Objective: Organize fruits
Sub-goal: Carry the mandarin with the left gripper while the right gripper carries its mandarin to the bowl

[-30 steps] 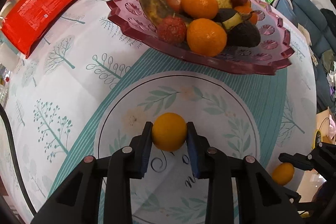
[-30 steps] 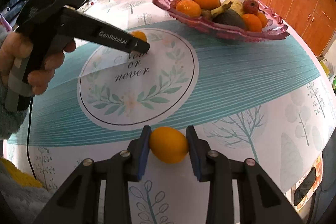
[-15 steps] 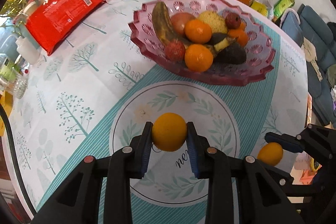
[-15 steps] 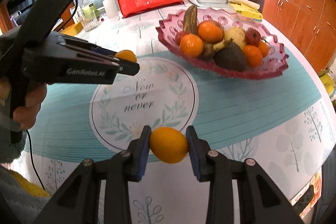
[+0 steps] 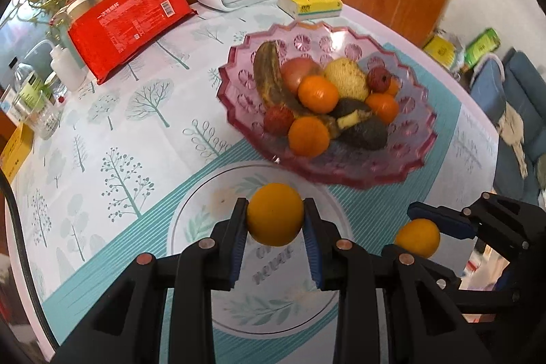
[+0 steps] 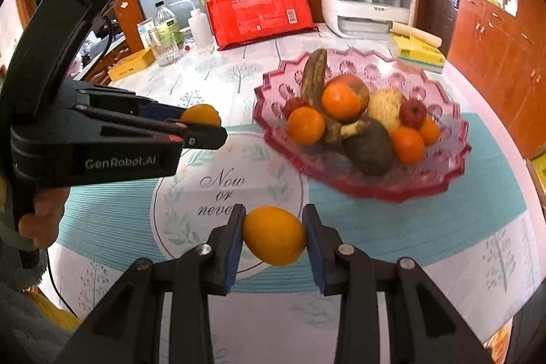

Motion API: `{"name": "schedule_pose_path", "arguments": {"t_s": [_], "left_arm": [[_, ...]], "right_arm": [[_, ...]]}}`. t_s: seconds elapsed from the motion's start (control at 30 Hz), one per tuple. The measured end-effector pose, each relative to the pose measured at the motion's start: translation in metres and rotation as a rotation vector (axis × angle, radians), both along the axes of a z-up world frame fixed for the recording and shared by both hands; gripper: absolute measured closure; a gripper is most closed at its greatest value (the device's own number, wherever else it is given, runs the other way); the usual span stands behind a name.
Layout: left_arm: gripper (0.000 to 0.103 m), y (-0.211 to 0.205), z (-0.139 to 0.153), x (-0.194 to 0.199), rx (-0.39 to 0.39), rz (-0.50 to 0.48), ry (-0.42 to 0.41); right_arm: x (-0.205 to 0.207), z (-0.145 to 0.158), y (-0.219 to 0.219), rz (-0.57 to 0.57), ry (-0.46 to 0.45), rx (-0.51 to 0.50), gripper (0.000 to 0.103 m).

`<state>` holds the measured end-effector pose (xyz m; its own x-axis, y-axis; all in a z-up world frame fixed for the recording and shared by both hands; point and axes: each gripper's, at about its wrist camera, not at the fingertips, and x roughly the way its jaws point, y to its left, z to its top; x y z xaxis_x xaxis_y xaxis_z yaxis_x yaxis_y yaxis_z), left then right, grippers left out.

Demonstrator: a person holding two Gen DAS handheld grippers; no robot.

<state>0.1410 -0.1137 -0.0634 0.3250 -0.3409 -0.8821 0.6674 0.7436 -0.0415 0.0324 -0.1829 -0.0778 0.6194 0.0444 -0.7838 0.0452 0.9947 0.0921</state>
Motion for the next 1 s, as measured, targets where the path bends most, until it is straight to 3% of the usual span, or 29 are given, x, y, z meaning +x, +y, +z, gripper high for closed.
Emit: {"name": "schedule_pose_path", "arguments": {"t_s": [0.53, 0.73, 1.0], "left_arm": [[0.073, -0.067, 0.039, 0.009, -0.094, 0.212, 0.001], [0.073, -0.087, 0.045, 0.023, -0.067, 0.278, -0.033], [0.073, -0.104, 0.042, 0.046, -0.023, 0.348, -0.081]], "right_arm": [[0.021, 0.068, -0.110, 0.089, -0.118, -0.067, 0.069], [0.051, 0.089, -0.149, 0.066, -0.158, -0.087, 0.069], [0.095, 0.084, -0.174, 0.046, -0.128, -0.045, 0.069]]}}
